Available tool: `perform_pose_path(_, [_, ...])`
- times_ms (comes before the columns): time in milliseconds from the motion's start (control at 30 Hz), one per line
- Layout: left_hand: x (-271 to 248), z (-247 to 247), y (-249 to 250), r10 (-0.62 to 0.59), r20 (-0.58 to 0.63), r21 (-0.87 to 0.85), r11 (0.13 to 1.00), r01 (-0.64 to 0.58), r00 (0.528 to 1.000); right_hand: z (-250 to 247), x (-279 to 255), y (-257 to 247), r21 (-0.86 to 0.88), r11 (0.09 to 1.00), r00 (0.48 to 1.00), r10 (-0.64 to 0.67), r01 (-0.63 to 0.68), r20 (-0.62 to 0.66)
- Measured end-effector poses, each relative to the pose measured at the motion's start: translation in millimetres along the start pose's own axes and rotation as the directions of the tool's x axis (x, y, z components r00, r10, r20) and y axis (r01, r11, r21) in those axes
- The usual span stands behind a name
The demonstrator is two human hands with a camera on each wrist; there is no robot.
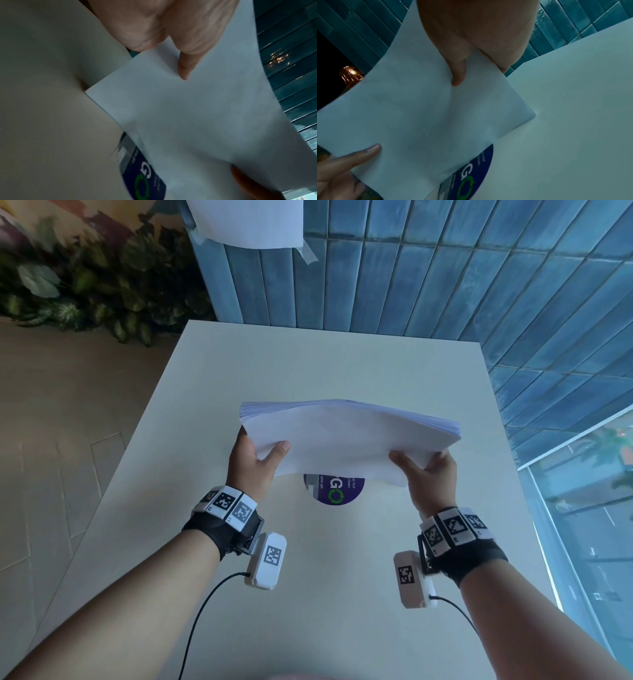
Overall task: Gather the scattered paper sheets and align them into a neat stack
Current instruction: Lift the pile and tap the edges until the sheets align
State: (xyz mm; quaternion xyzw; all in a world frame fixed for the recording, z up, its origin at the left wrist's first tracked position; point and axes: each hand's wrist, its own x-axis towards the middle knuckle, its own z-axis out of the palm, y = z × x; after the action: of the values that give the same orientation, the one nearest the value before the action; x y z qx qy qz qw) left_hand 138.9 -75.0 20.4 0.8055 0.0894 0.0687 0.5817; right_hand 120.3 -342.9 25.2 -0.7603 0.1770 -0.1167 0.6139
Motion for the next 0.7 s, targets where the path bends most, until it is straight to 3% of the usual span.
perform_pose_path(167, [-1.2, 1.6, -6.0, -0.023, 0.027, 0.071, 0.997, 0.021, 0.999, -2.0, 3.3, -1.9, -0.052, 0.999, 0.998, 0.007, -0.004, 0.056])
perform_pose_path(333, [-3.1, -2.9, -0.4, -0.066, -0.012, 0.028, 0.997, 0.066, 0.998, -5.2, 5.4, -27.8, -0.161, 0.986, 0.993, -0.035, 0.053, 0.117])
perform_pose_path(433, [-2.5, -10.4, 1.8, -0.135, -0.014, 0.045, 0.990, 0.135, 0.991, -10.7, 9.3, -64.9, -0.265, 0.951, 0.970, -0.103, 0.160, 0.218])
perform_pose_path(567, [4.6, -22.2, 13.5, -0.274, -0.100, -0.110, 0.959, 0.263, 0.957, -15.8, 18.0, -120.1, -0.479, 0.795, 0.915, -0.229, 0.373, 0.331])
perform_pose_path(633, [6.3, -27.7, 32.8, -0.208, -0.135, -0.058, 0.978, 0.202, 0.969, -15.4, 18.7, -141.3, -0.566, 0.680, 0.878, -0.277, 0.466, 0.390])
perform_pose_path(700, [4.3, -28.7, 62.3, -0.042, -0.093, 0.081, 0.995, 0.049, 0.995, -14.4, 15.5, -158.9, -0.643, 0.562, 0.852, -0.291, 0.520, 0.434])
